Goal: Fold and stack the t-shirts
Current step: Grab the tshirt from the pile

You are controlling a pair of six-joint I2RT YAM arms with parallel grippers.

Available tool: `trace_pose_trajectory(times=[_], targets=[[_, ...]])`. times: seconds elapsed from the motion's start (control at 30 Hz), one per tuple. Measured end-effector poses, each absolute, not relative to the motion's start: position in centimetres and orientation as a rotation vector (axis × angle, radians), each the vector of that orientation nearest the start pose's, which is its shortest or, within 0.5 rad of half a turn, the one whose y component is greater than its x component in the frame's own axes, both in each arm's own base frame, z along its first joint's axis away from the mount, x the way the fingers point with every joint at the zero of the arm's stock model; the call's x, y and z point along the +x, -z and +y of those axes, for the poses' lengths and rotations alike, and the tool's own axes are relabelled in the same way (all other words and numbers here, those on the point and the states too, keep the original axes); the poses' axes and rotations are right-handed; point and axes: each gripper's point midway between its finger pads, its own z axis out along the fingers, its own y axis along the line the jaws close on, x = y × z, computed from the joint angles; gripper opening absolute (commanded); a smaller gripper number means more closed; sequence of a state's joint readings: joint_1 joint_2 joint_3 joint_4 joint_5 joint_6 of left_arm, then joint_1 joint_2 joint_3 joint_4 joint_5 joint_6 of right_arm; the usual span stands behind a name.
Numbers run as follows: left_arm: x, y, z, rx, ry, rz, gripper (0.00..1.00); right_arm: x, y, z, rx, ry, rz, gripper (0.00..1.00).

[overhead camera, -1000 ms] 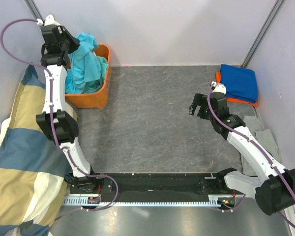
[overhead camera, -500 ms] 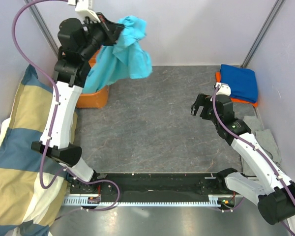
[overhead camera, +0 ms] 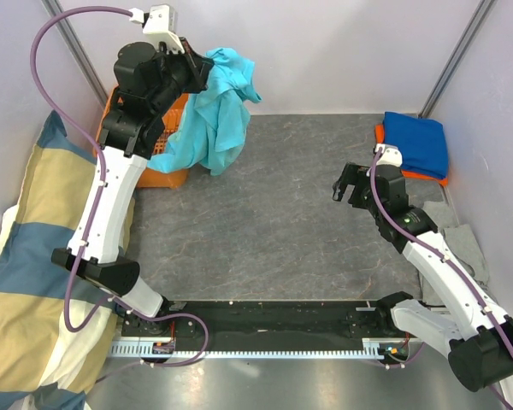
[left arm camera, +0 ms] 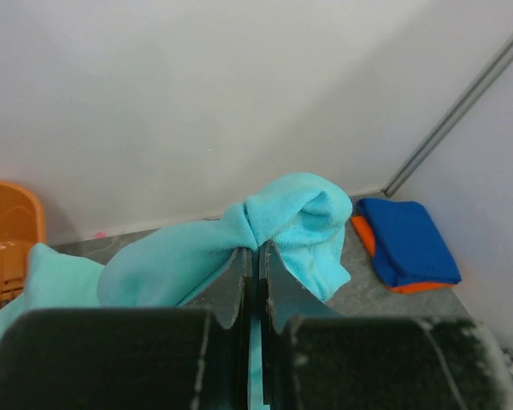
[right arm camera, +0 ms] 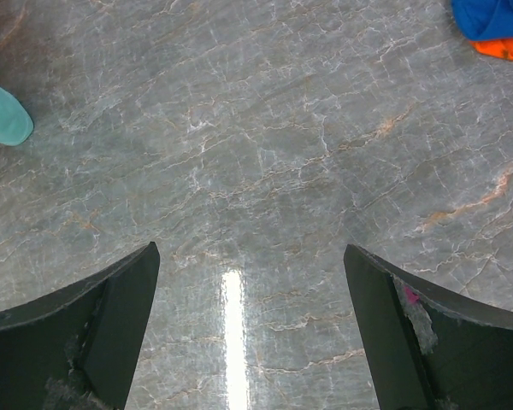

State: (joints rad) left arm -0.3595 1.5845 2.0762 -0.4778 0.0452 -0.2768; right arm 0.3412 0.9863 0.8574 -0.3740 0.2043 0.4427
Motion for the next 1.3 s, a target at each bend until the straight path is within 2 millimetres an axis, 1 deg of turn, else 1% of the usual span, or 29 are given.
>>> trace_pose_trajectory(times=[0.07, 0.17, 0.3, 0.37, 0.4, 0.47, 0.53, 0.6, 0.63, 0.7, 0.77, 0.8, 0.93, 1.0, 1.07, 1.13, 1.23, 1.3], targets=[[42.7, -50.9, -17.3, 0.09, 0.5, 1.58, 0.02, 31.3, -20.8, 9.2, 0.232, -0.273, 2.062, 0.98], [43.1, -51.0, -15.5, 0.058, 0.461, 1.577, 0.02, 31.2, -20.7, 9.2, 0.235, -0.274, 2.064, 0.98], [44.2, -50.9, -10.6, -0.011, 0.396, 1.583, 0.02, 31.4, -20.0, 9.3, 0.233, -0.276, 2.071, 0.98], [44.3, -50.9, -8.9, -0.039, 0.368, 1.59, 0.02, 31.8, -19.1, 9.7, 0.224, -0.285, 2.079, 0.98], [44.1, -51.0, -8.6, -0.043, 0.364, 1.593, 0.02, 32.1, -18.4, 10.0, 0.218, -0.29, 2.091, 0.98], [43.5, -51.7, -8.6, -0.035, 0.372, 1.59, 0.02, 33.1, -16.8, 10.9, 0.198, -0.302, 2.13, 0.98], [42.8, -52.8, -8.7, -0.023, 0.381, 1.575, 0.02, 33.9, -15.0, 11.9, 0.175, -0.304, 2.182, 0.98], [42.3, -54.1, -8.4, -0.019, 0.382, 1.546, 0.02, 34.7, -13.5, 13.0, 0.149, -0.31, 2.231, 0.98], [42.1, -54.6, -8.1, -0.018, 0.382, 1.534, 0.02, 35.1, -13.2, 13.7, 0.134, -0.324, 2.245, 0.98], [41.9, -55.1, -7.4, -0.025, 0.373, 1.521, 0.02, 36.2, -13.4, 14.8, 0.113, -0.351, 2.242, 0.98], [41.9, -55.2, -6.8, -0.032, 0.365, 1.52, 0.02, 37.5, -14.1, 16.5, 0.084, -0.399, 2.221, 0.98], [41.9, -55.1, -6.7, -0.033, 0.365, 1.524, 0.02, 38.6, -14.6, 17.5, 0.067, -0.427, 2.204, 0.98], [41.7, -54.3, -6.8, -0.024, 0.375, 1.558, 0.02, 43.0, -16.0, 23.5, -0.037, -0.566, 2.16, 0.98], [41.6, -54.0, -7.0, -0.018, 0.382, 1.569, 0.02, 44.5, -16.5, 26.3, -0.086, -0.641, 2.137, 0.98], [41.6, -53.9, -7.1, -0.012, 0.388, 1.574, 0.02, 45.5, -17.2, 29.0, -0.135, -0.728, 2.108, 0.98], [41.5, -53.8, -7.2, -0.01, 0.391, 1.578, 0.02, 45.9, -18.1, 31.6, -0.18, -0.818, 2.082, 0.98], [41.5, -53.6, -7.2, -0.008, 0.394, 1.589, 0.02, 46.7, -20.8, 35.8, -0.258, -0.974, 1.994, 0.98], [41.4, -53.4, -7.2, -0.009, 0.394, 1.595, 0.02, 46.3, -22.5, 38.4, -0.312, -1.072, 1.934, 0.98]])
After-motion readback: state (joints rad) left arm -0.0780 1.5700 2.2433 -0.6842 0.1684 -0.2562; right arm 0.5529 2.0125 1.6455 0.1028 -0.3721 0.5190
